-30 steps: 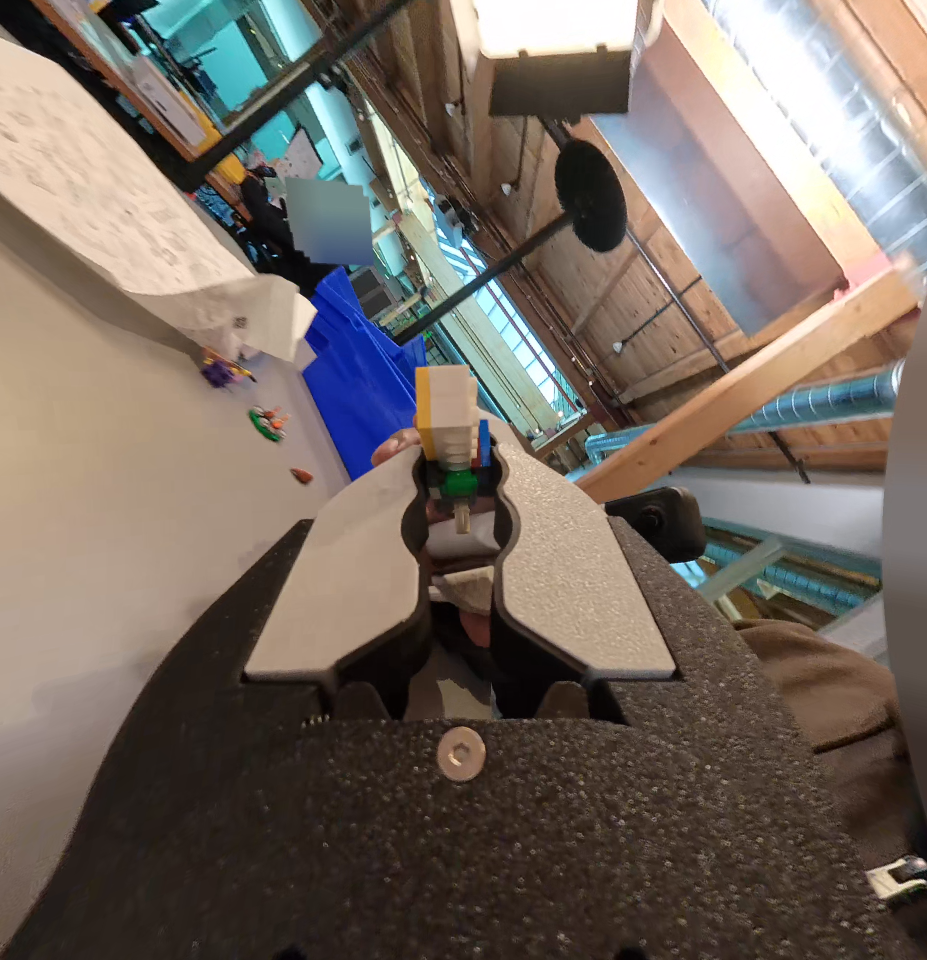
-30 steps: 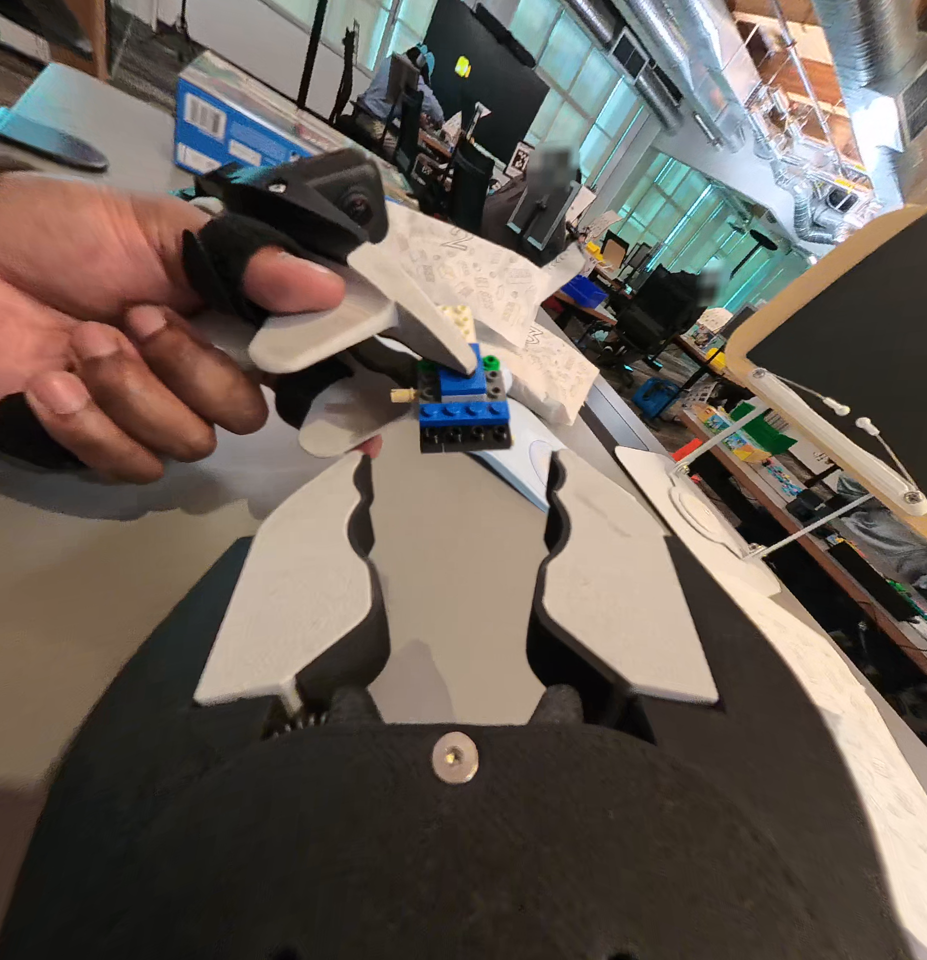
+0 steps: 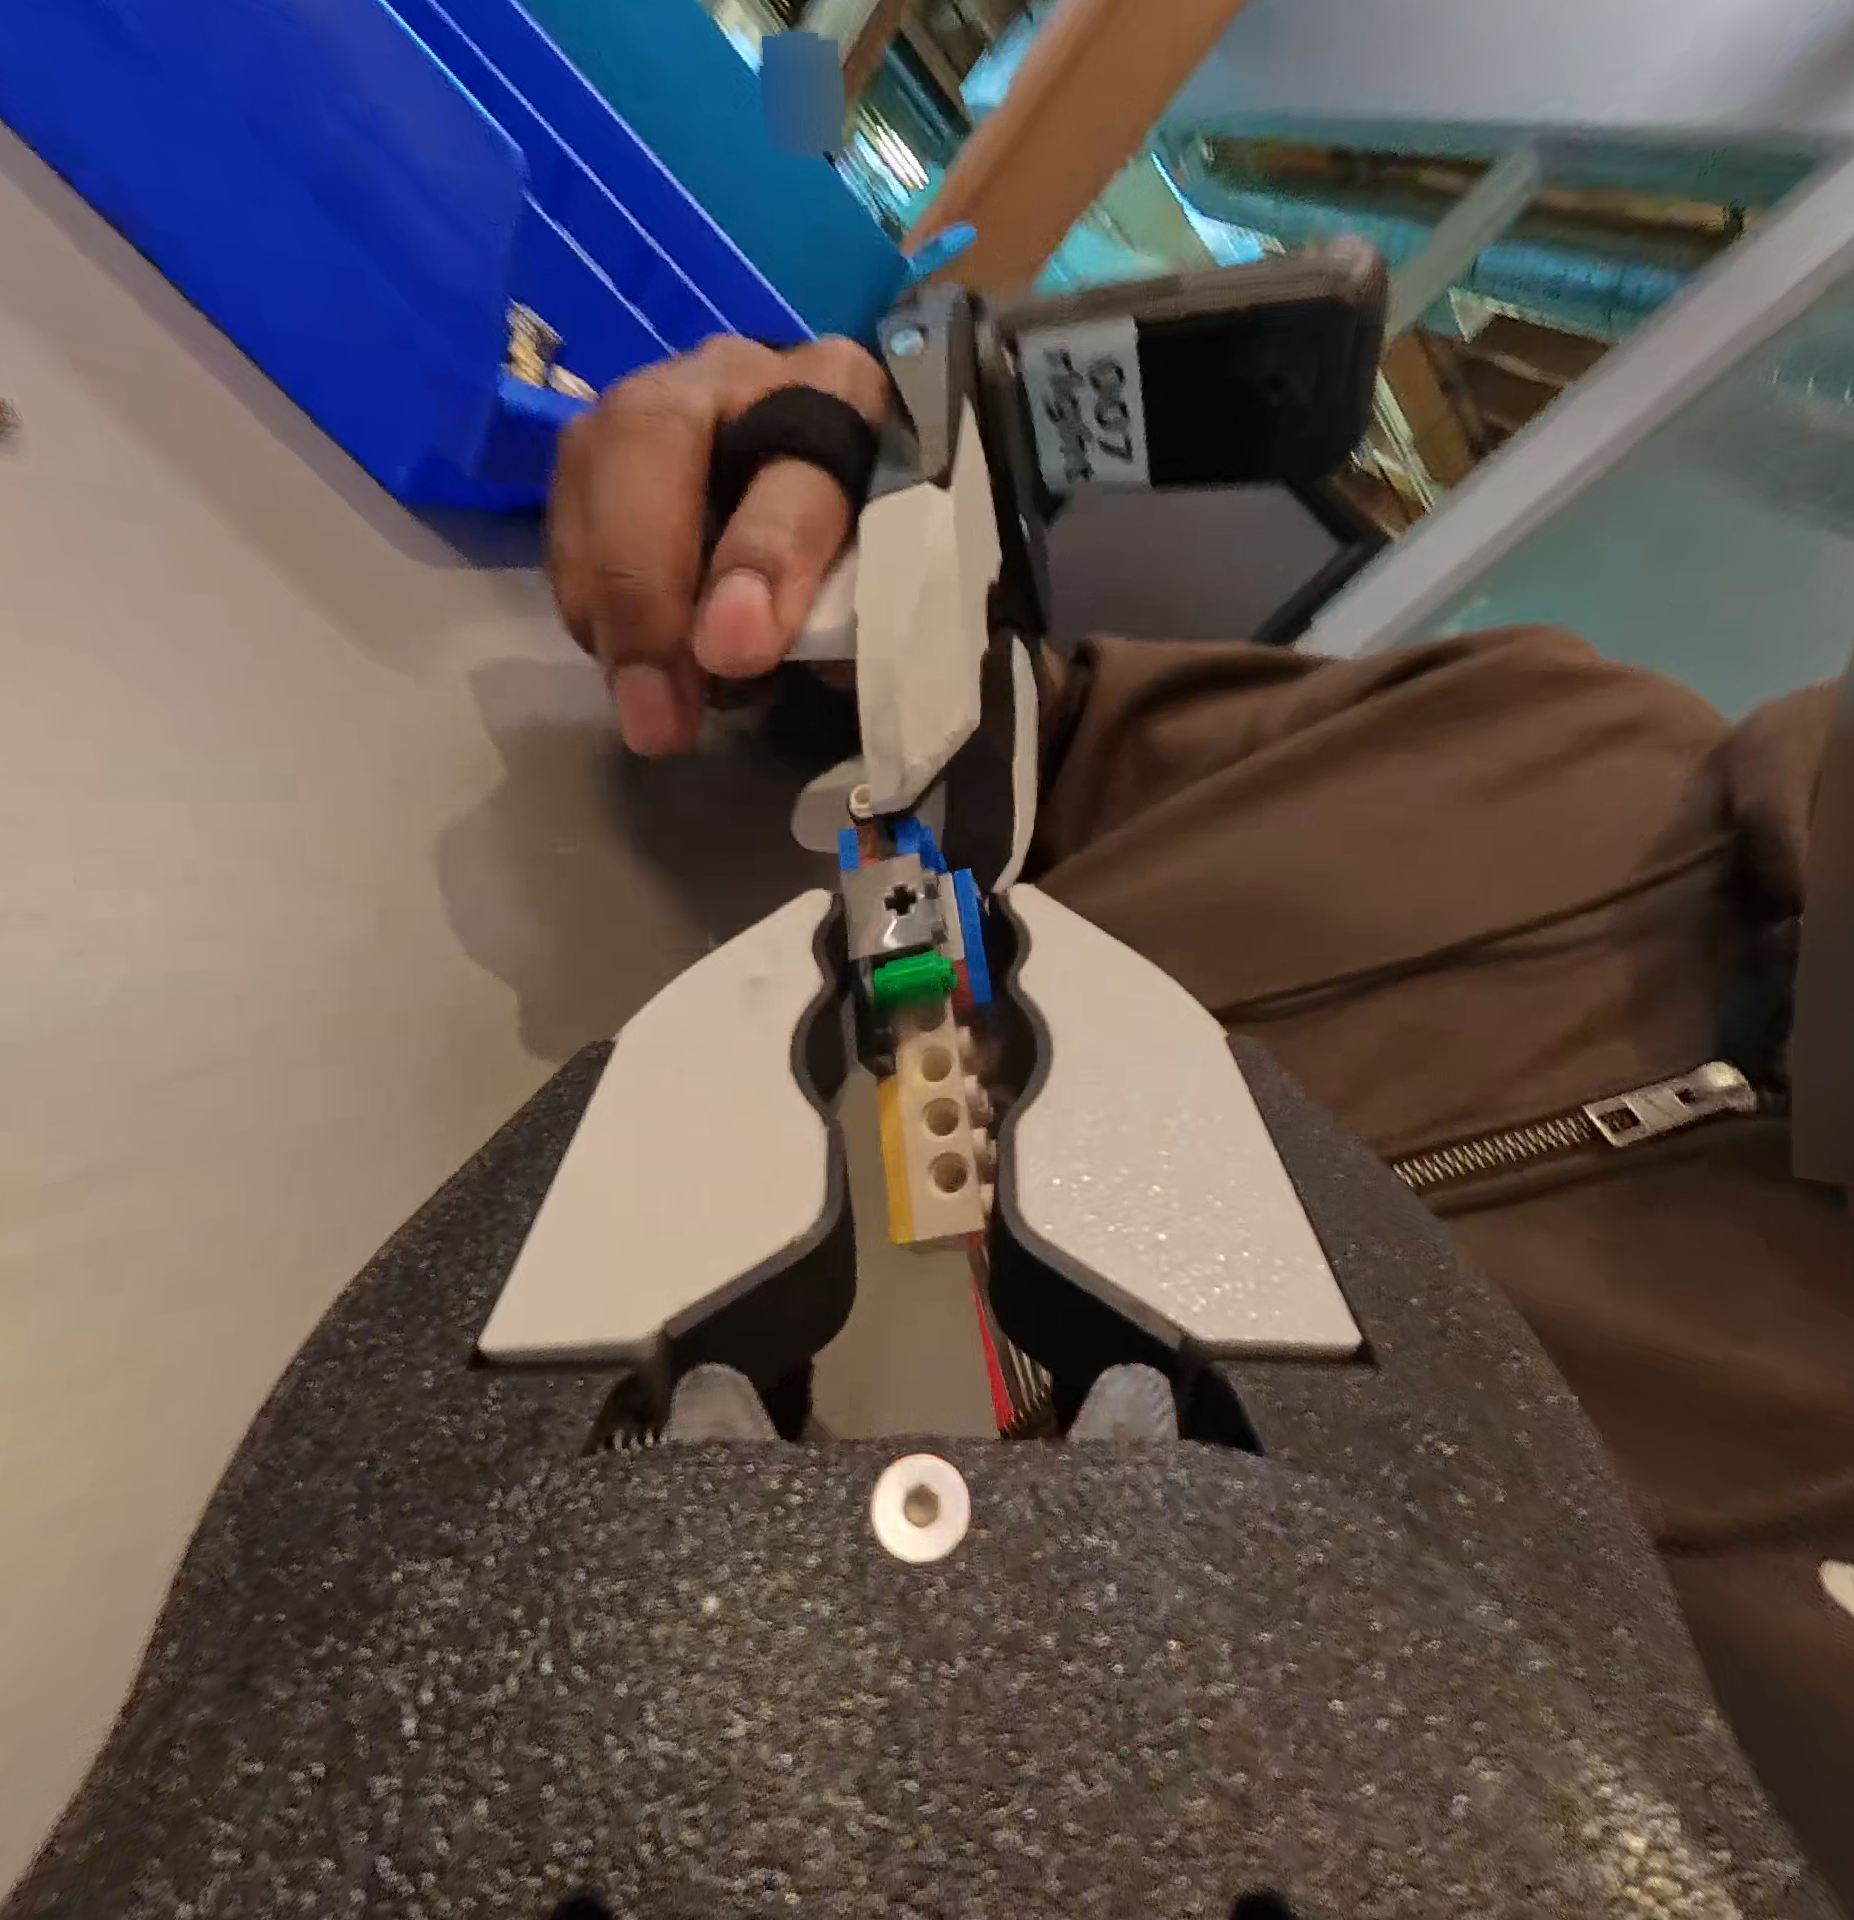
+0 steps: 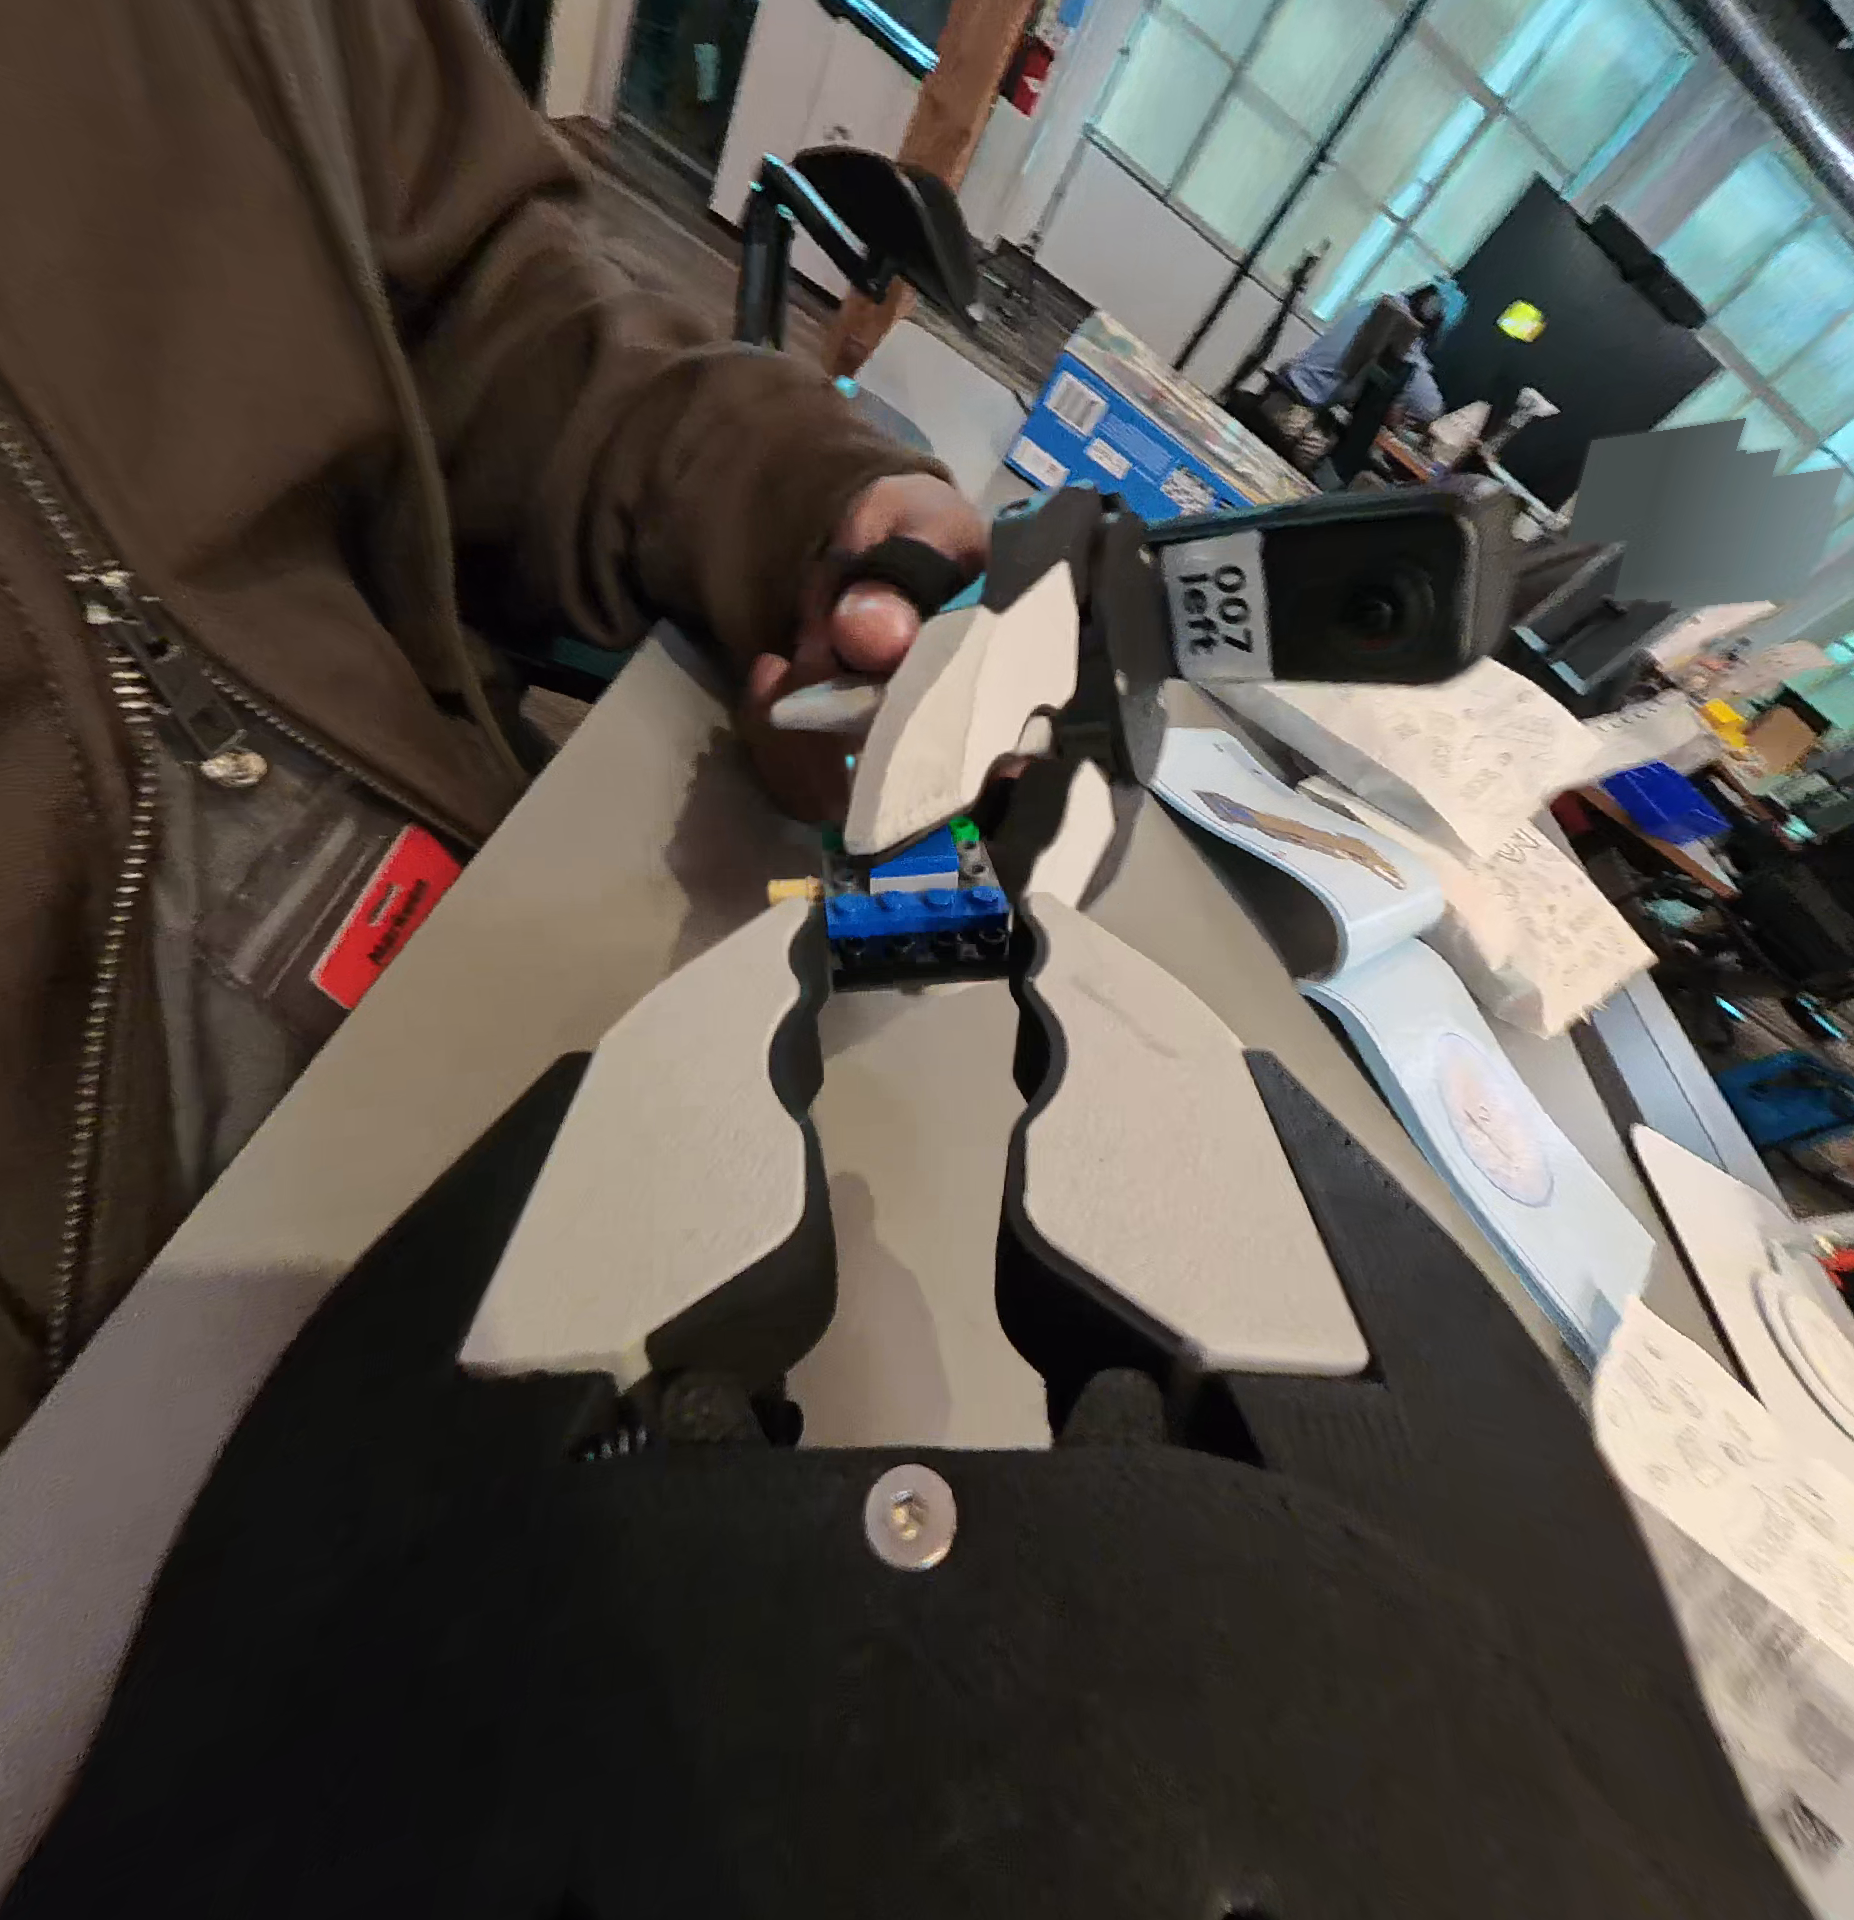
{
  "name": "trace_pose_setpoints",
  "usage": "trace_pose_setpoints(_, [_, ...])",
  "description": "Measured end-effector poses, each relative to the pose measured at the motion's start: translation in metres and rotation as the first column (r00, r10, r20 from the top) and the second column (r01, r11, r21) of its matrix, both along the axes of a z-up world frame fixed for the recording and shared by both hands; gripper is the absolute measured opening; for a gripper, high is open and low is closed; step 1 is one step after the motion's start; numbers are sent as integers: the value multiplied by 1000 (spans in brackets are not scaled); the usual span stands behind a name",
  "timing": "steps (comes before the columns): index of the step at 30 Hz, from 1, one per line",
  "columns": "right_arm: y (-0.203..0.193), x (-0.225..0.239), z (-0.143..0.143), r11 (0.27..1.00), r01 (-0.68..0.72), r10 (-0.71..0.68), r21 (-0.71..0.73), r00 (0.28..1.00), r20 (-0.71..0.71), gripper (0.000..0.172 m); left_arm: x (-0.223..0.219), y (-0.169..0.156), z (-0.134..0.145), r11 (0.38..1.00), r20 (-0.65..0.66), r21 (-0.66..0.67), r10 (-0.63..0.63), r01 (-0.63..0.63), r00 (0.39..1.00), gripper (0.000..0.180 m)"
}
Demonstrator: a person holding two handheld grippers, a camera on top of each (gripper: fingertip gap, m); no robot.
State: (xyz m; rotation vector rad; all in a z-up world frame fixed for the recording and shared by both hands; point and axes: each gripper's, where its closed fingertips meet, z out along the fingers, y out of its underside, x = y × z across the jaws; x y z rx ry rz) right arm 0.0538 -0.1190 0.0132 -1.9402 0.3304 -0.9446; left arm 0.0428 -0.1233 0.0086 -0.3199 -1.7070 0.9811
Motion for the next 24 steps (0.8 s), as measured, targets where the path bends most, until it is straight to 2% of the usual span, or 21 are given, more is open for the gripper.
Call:
trace_pose_setpoints(1, [-5, 3, 0, 998, 58, -58, -6, 998, 8, 34, 5, -5, 1, 998, 1, -13, 61, -61, 998, 24])
trace_pose_setpoints(4, [-26, 10, 3, 957, 289, -289, 5, 957, 12, 33, 22, -14, 13, 962, -38, -103, 251, -253, 967, 22])
trace_pose_setpoints(6, [-32, 8, 1, 912, 399, -396, 95, 917, -45, 30, 29, -14, 26, 917, -96, -189, 340, -352, 936, 22])
trace_pose_setpoints(7, [-28, 6, 0, 896, 411, -402, 168, 912, -89, 28, 31, -14, 31, 890, -117, -227, 377, -395, 919, 22])
trace_pose_setpoints(10, [-10, 2, 2, 840, 408, -355, 357, 912, -206, 22, 29, -11, 43, 835, -171, -320, 414, -448, 894, 22])
trace_pose_setpoints(15, [-1, 6, 15, 717, 357, -183, 598, 925, -333, 19, 23, -7, 48, 810, -186, -370, 415, -455, 891, 22])
trace_pose_setpoints(22, [3, 10, 13, 711, 349, -141, 610, 921, -362, 17, 16, -8, 44, 825, -143, -372, 401, -425, 905, 21])
trace_pose_setpoints(24, [3, 11, 14, 711, 345, -144, 612, 924, -354, 5, 16, -9, 44, 826, -143, -368, 403, -427, 904, 21])
